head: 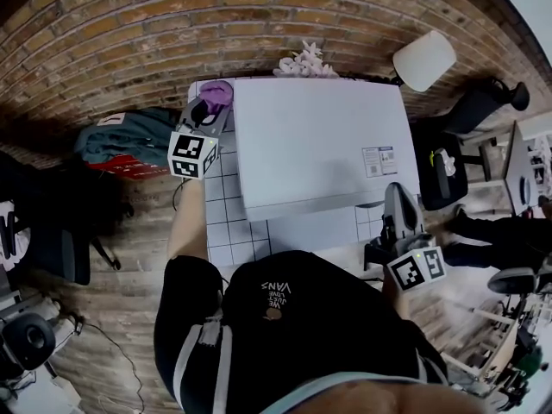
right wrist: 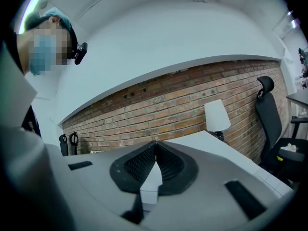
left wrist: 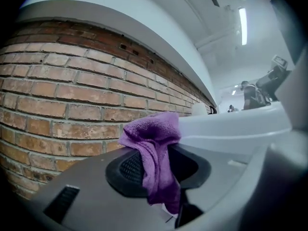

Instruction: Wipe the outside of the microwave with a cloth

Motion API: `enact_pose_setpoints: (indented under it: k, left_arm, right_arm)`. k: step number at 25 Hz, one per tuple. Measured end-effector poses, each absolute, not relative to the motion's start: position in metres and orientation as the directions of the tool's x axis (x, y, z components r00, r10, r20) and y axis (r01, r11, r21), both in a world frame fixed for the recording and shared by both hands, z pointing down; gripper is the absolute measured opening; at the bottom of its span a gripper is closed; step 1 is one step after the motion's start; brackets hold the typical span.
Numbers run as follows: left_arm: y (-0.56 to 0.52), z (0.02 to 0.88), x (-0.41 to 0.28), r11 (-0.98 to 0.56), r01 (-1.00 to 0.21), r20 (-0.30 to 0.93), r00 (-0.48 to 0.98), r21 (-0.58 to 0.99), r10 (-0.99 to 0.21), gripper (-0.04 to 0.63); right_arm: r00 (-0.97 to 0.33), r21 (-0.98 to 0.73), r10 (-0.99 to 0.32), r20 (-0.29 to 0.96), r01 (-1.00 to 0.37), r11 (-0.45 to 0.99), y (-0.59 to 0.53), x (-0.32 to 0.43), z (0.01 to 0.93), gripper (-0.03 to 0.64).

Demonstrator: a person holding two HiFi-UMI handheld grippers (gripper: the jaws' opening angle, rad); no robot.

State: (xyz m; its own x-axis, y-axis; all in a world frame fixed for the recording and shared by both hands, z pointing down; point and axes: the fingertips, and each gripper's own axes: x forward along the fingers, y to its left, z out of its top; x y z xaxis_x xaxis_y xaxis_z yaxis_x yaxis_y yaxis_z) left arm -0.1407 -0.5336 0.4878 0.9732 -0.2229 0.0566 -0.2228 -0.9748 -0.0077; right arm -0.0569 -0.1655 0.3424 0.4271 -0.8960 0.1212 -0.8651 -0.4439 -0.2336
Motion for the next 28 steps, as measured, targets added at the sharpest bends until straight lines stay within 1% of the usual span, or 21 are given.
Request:
enact_pose_setpoints:
  k: [5, 12, 21, 24, 28]
  left_arm:
    - [-0.525, 0.484, -0.154, -0.973, -0.230, 0.050, 0.972, -0.001, -0.230, 0.129]
    - [-0.469, 0.498, -0.215, -0.972, -0.226, 0.033, 0.974, 0.067, -0.224, 0.129]
    - [-0.369, 0.540, -0.285, -0.967, -0.157, 0.057, 0.987, 0.201, -0.149, 0.129]
    - [-0.346, 0.548, -0.299, -0.972, -0.112, 0.042, 0.993, 0.206, -0.106, 0.129]
    - [-0.334, 0.549, -0.301, -0.974, -0.066, 0.015, 0.998, 0.218, -0.065, 0.129]
  right_arm:
    - [0.396, -0.243, -0.911, 0.111, -0.879, -0.411, -0.171, -0.060, 0.342, 0.000]
    - [0.308, -0.268, -0.945, 0.104, -0.907, -0.325, -0.189, -0.096, 0.347, 0.000]
    - [0.240, -0.289, -0.964, 0.113, -0.920, -0.263, -0.196, -0.148, 0.358, 0.000]
    - [0.243, -0.288, -0.963, 0.117, -0.920, -0.267, -0.194, -0.155, 0.359, 0.000]
    - [0.252, -0.282, -0.960, 0.125, -0.918, -0.278, -0.192, -0.159, 0.361, 0.000]
